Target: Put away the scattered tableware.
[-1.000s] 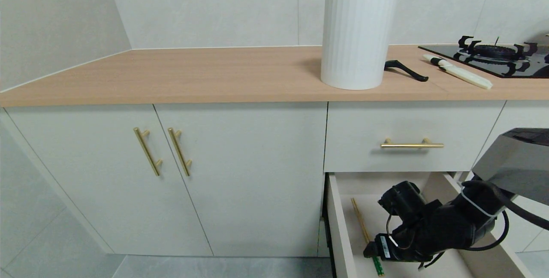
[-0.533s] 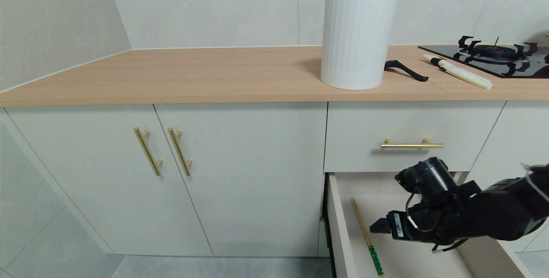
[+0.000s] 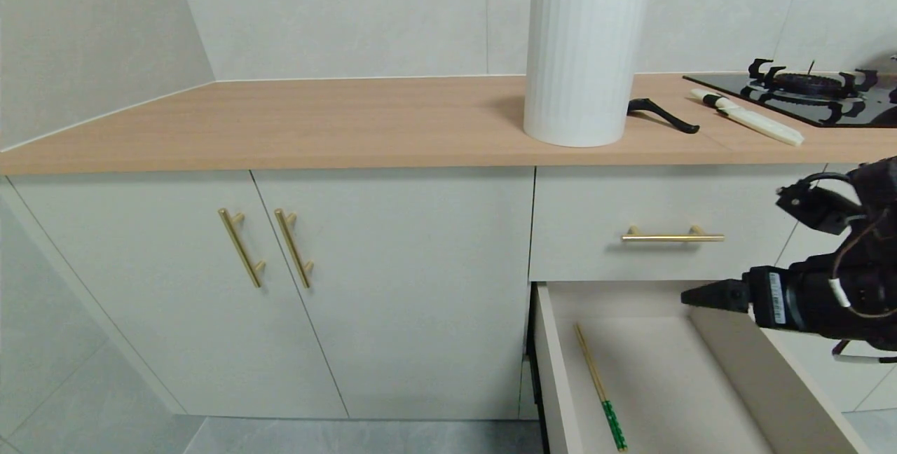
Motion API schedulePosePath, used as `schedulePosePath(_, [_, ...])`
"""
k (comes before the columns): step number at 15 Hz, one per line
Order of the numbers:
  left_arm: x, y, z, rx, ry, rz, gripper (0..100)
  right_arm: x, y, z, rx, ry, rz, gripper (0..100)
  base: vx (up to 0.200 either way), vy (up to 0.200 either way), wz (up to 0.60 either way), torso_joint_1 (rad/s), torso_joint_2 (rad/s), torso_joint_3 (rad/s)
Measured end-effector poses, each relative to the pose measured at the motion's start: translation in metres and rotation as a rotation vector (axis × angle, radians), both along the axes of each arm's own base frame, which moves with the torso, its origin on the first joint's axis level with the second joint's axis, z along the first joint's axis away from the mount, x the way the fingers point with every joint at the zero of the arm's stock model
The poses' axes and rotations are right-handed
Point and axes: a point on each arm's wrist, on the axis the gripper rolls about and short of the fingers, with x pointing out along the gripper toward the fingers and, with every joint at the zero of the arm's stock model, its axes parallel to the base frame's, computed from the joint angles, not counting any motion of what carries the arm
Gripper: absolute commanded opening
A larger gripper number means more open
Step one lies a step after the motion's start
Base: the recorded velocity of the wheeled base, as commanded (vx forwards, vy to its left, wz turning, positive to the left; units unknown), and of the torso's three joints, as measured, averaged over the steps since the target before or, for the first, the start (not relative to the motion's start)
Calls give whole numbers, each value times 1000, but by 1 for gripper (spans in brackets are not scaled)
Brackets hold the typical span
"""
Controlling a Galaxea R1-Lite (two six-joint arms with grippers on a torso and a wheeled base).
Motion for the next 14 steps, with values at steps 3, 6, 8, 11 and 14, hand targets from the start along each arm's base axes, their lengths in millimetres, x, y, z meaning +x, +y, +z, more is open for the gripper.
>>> schedulePosePath(3, [0, 0, 0, 0, 0, 0, 100, -16, -10, 18, -9, -92, -3, 100, 0, 0, 0, 0, 0, 0])
schedulePosePath(6, [0, 0, 0, 0, 0, 0, 100, -22, -13, 22, -23, -122, 4, 100, 0, 0, 0, 0, 0, 0])
schedulePosePath(8, [0, 0, 0, 0, 1, 0, 100, -24, -14, 21, -28, -128, 9, 100, 0, 0, 0, 13, -65, -43])
schedulePosePath(11, [0, 0, 0, 0, -2, 0, 100, -25, -15, 21, -40, -133, 19, 100, 0, 0, 0, 67, -212, -258])
schedulePosePath(14, [0, 0, 0, 0, -1, 0, 100, -26, -14, 19, -43, -129, 22, 100, 0, 0, 0, 129, -492, -320])
